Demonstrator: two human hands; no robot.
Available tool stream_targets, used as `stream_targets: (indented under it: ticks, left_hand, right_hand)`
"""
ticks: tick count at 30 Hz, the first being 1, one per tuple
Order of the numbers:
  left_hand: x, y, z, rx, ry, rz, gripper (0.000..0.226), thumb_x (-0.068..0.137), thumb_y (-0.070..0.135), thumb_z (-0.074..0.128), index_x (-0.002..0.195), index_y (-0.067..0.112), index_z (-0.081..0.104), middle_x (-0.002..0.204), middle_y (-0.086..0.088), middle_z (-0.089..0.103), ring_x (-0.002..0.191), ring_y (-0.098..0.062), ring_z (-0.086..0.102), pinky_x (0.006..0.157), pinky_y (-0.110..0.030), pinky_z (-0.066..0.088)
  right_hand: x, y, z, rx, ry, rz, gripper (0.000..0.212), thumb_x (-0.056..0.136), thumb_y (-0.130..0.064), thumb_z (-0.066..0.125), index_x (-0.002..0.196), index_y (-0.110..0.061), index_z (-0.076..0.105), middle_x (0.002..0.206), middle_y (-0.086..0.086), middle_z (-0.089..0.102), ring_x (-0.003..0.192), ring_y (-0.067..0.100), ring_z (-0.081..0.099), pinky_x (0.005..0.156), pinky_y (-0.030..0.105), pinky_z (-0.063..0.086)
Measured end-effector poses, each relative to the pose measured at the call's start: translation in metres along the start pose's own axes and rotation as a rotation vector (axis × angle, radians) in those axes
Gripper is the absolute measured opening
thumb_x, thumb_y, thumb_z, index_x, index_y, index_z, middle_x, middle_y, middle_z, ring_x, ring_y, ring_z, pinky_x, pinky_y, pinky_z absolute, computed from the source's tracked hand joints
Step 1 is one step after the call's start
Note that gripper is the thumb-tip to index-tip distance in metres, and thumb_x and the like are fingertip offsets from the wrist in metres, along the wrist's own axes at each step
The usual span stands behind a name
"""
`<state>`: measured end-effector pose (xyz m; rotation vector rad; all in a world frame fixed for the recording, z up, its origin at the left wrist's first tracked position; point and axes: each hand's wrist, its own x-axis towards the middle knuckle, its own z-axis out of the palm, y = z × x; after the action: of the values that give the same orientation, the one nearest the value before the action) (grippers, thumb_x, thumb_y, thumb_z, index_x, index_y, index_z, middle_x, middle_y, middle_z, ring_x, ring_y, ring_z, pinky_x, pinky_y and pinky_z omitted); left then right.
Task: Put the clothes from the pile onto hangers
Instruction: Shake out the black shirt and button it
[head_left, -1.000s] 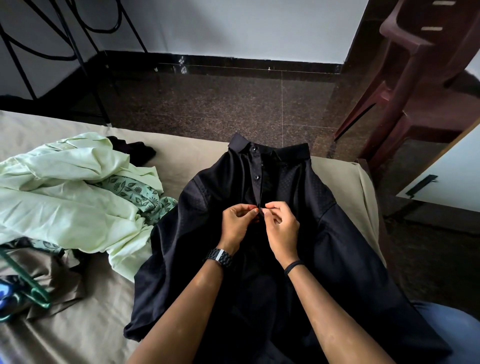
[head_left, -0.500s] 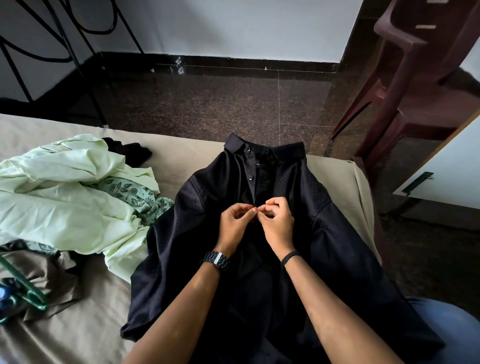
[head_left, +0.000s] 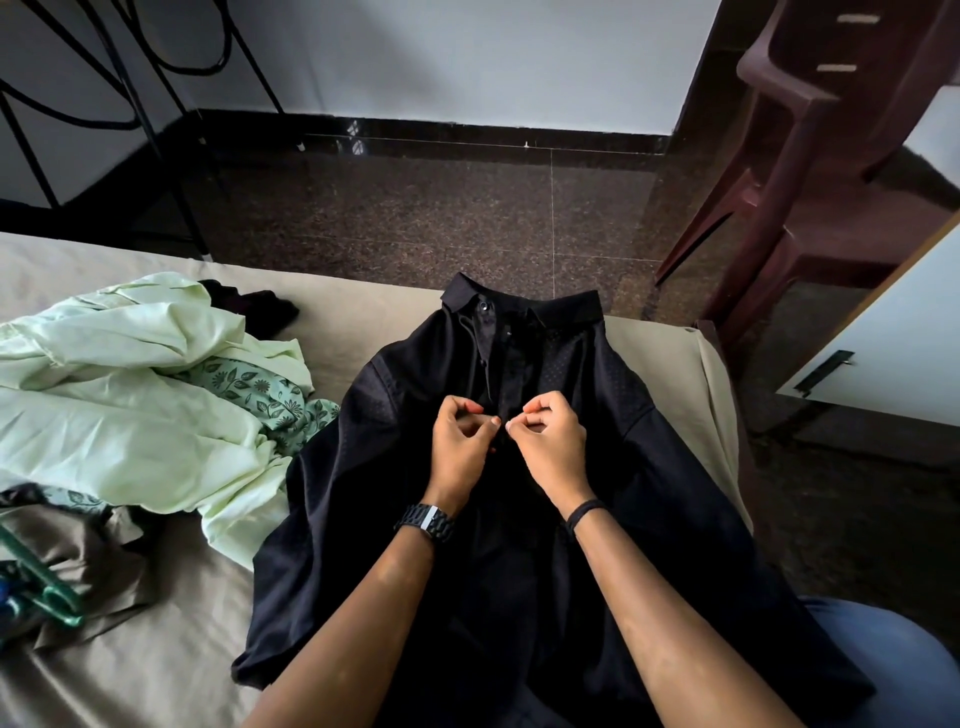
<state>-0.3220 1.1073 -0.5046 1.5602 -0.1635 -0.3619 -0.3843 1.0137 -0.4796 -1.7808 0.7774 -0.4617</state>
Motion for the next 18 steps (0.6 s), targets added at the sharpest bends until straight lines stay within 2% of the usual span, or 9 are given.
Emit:
stream_targets:
  ticks: [3, 5, 8, 10, 12, 15, 18]
  left_hand:
    - [0.001, 0.003, 0.0, 0.06, 0.038, 0.039, 0.027, 0.087, -0.001, 0.062, 0.085, 0.016, 0.042, 0.069, -0.001, 0.062, 0.055, -0.008, 0.055, 0.053, -0.021, 0.048]
    - [0.002, 0.007, 0.001, 0.143, 0.076, 0.08, 0.028, 0.087, 0.0, 0.062, 0.084, 0.019, 0.042, 0.073, -0.001, 0.063, 0.06, -0.006, 0.056, 0.056, -0.015, 0.046]
    - [0.008, 0.011, 0.001, 0.213, 0.101, 0.11, 0.029, 0.088, 0.001, 0.062, 0.083, 0.021, 0.042, 0.076, 0.0, 0.063, 0.067, -0.006, 0.058, 0.059, -0.011, 0.044]
    - [0.014, 0.012, -0.001, 0.202, 0.059, 0.063, 0.025, 0.087, 0.002, 0.064, 0.084, 0.018, 0.045, 0.074, 0.0, 0.061, 0.065, -0.007, 0.056, 0.057, -0.012, 0.044]
    - [0.02, 0.014, -0.005, 0.212, -0.024, -0.017, 0.019, 0.086, 0.004, 0.066, 0.088, 0.013, 0.049, 0.073, -0.002, 0.061, 0.064, -0.01, 0.055, 0.057, -0.018, 0.046]
    - [0.028, 0.019, -0.014, 0.267, -0.145, -0.103, 0.016, 0.086, 0.004, 0.066, 0.086, 0.016, 0.055, 0.08, -0.006, 0.064, 0.072, -0.017, 0.061, 0.068, -0.033, 0.054]
    - [0.026, 0.022, -0.028, 0.385, -0.211, -0.121, 0.023, 0.082, -0.002, 0.067, 0.082, 0.021, 0.06, 0.089, -0.009, 0.068, 0.087, -0.023, 0.065, 0.087, -0.044, 0.055]
  right_hand:
    - [0.0, -0.003, 0.004, 0.014, 0.043, 0.007, 0.018, 0.078, -0.007, 0.07, 0.084, -0.015, 0.055, 0.077, -0.006, 0.063, 0.067, 0.002, 0.06, 0.055, 0.006, 0.043]
    - [0.002, -0.004, 0.007, 0.037, 0.049, 0.027, 0.018, 0.077, -0.007, 0.07, 0.081, -0.015, 0.055, 0.078, -0.003, 0.065, 0.069, 0.007, 0.062, 0.058, 0.008, 0.045]
    - [0.01, -0.004, 0.009, 0.186, -0.011, 0.151, 0.019, 0.078, -0.005, 0.069, 0.081, -0.016, 0.055, 0.084, 0.005, 0.068, 0.069, 0.015, 0.064, 0.07, 0.026, 0.054]
    - [0.017, -0.003, 0.009, 0.221, -0.079, 0.218, 0.019, 0.08, -0.002, 0.067, 0.085, -0.016, 0.055, 0.085, 0.006, 0.067, 0.069, 0.014, 0.064, 0.075, 0.029, 0.054]
    - [0.024, 0.0, 0.008, 0.113, -0.109, 0.231, 0.02, 0.08, -0.003, 0.068, 0.088, -0.017, 0.056, 0.084, 0.002, 0.067, 0.077, 0.016, 0.067, 0.082, 0.032, 0.055]
    - [0.018, -0.006, 0.01, -0.108, -0.071, 0.108, 0.021, 0.083, -0.002, 0.065, 0.1, -0.013, 0.059, 0.098, 0.001, 0.064, 0.087, 0.012, 0.063, 0.08, 0.021, 0.048]
    - [-0.013, -0.018, 0.009, -0.154, 0.026, -0.122, 0.02, 0.082, 0.002, 0.063, 0.097, -0.012, 0.059, 0.104, 0.003, 0.057, 0.081, 0.006, 0.057, 0.075, 0.011, 0.046]
